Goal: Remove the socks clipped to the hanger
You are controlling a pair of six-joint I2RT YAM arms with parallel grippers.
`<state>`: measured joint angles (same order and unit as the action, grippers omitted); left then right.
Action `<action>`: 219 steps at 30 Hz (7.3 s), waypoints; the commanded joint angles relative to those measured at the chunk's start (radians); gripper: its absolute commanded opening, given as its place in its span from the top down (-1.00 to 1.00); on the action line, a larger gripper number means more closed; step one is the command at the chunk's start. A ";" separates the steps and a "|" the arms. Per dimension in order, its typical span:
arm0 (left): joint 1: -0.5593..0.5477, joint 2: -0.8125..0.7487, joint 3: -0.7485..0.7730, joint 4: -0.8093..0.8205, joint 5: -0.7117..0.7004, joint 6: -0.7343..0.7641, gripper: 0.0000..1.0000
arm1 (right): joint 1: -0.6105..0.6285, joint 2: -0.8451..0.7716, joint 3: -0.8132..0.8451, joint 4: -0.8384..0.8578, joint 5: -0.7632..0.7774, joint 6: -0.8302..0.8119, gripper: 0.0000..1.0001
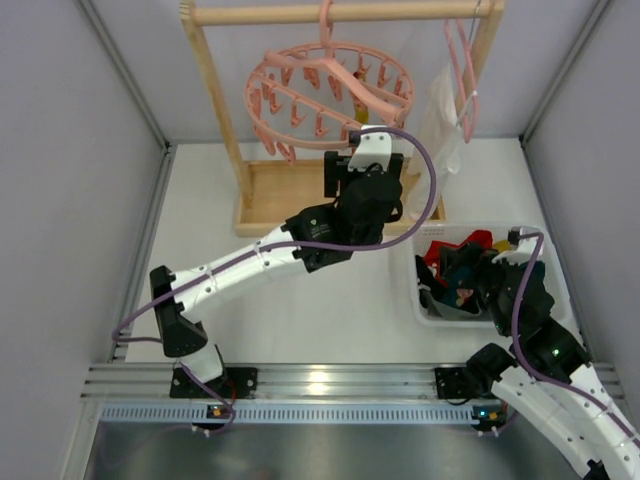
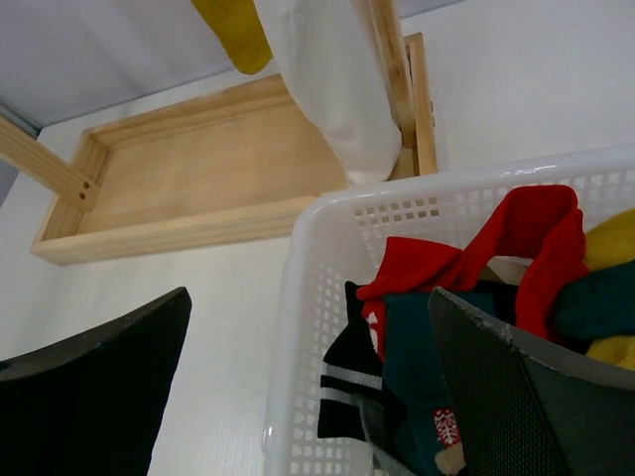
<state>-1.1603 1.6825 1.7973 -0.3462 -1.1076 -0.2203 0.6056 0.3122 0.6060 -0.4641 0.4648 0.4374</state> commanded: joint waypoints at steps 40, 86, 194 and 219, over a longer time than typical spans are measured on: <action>0.597 -0.541 -0.387 -0.120 0.262 -0.243 -0.82 | 0.013 0.013 -0.006 0.051 -0.132 -0.009 -0.99; 0.307 -0.242 -0.090 -0.188 0.282 -0.205 -0.97 | 0.014 0.146 -0.031 0.174 -0.221 -0.006 -0.99; 0.514 -0.854 -0.555 -0.195 0.841 -0.300 -0.97 | 0.117 1.156 0.321 0.933 -0.410 -0.218 0.64; 0.042 -0.308 0.011 -0.203 0.256 -0.220 -0.97 | 0.250 0.932 0.180 0.995 -0.301 -0.163 1.00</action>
<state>-1.1080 1.3262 1.7355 -0.5755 -0.7273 -0.4541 0.8131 1.2823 0.8055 0.4515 0.1123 0.2886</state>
